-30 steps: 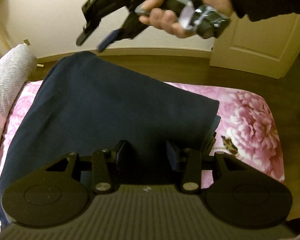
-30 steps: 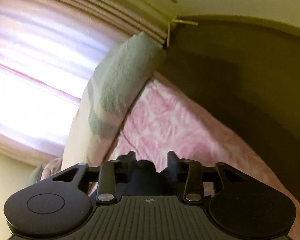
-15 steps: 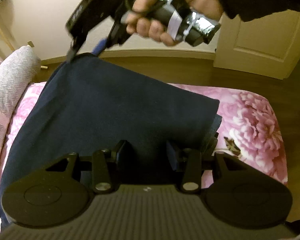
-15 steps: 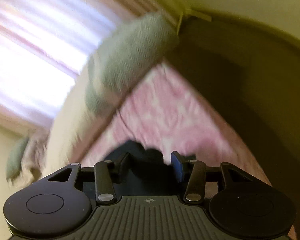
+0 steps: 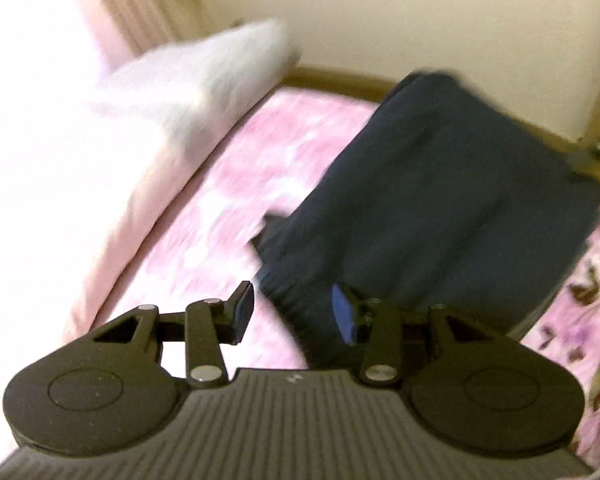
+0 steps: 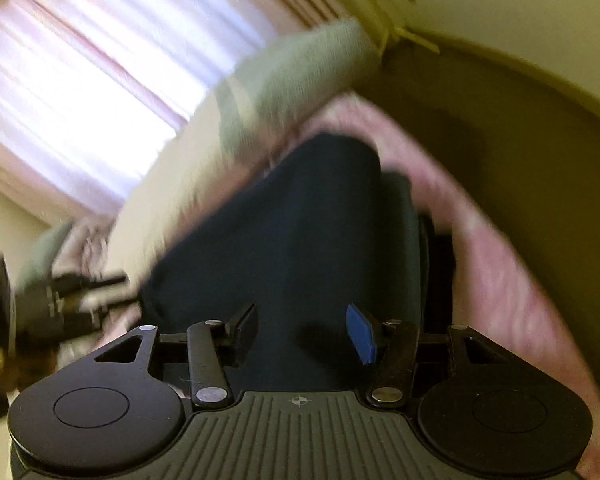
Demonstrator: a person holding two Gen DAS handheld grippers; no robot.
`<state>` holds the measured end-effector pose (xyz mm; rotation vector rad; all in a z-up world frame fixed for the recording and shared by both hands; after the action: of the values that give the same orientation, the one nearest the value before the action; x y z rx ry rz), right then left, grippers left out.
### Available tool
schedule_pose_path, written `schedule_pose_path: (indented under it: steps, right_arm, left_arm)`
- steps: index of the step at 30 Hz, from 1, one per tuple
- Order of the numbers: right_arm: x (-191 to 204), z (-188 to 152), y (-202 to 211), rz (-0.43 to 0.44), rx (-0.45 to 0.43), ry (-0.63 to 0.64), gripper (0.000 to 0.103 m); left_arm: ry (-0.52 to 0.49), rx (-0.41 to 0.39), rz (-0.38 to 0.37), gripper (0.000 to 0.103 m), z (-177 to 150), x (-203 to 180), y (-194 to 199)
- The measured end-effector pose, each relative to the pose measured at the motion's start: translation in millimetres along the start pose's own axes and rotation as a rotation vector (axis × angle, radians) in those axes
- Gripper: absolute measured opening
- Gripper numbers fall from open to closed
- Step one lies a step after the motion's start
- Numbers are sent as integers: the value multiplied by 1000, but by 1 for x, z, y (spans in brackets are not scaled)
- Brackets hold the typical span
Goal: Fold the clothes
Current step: 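Open the left gripper and release the pants on top of the stack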
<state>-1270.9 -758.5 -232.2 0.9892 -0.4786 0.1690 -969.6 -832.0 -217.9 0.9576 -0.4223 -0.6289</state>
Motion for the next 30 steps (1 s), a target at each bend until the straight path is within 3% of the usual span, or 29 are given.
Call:
schedule_pose_path:
  steps: [3,7,13,18,23,25,26,27,28,30]
  right_arm:
    - [2,-17,-2,-42,24,27,53]
    - [12,-23,0,-107,33,87,53]
    - [57,-21,31,-109,-61,198,53]
    - [71,-50,2,-84,12,218,53]
    - [67,-53,7,-110,-2,195,53]
    - [65,-55,16,-138,-11,192,53]
    - [64,-59,22,-157,-9,187,57]
    - [63,-63,26,-175,-8,176,78]
    - [62,-67,29,-193,-8,166,88]
    - [66,-81,41,-209,-15,147,92]
  left_arm:
    - [1,46,-9,41,-16,5,-18]
    - [-16,40,28,40,-14,0,-14]
    - [29,-26,20,38,-20,-14,20]
    - [27,27,12,39,-39,-17,-5]
    - [78,21,25,38,-44,-11,20]
    - [119,31,22,42,-55,-9,31]
    - [136,38,18,50,-63,-11,38]
    - [152,43,16,54,-71,-14,45]
    - [165,45,14,59,-78,-19,53]
    - [190,47,2,70,-93,-30,67]
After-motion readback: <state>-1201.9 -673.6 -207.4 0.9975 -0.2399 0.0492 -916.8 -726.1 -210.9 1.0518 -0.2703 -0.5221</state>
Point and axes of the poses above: each gripper's, at about its wrist camera, not at the fingertips, and y roughly against the way its jaws point, x to its left, z to its top, the point moved 8 cm from there along -y, roughly the way its jaws point, and after that the axes turned 12 degrees about -z, right-handed, at the moved point
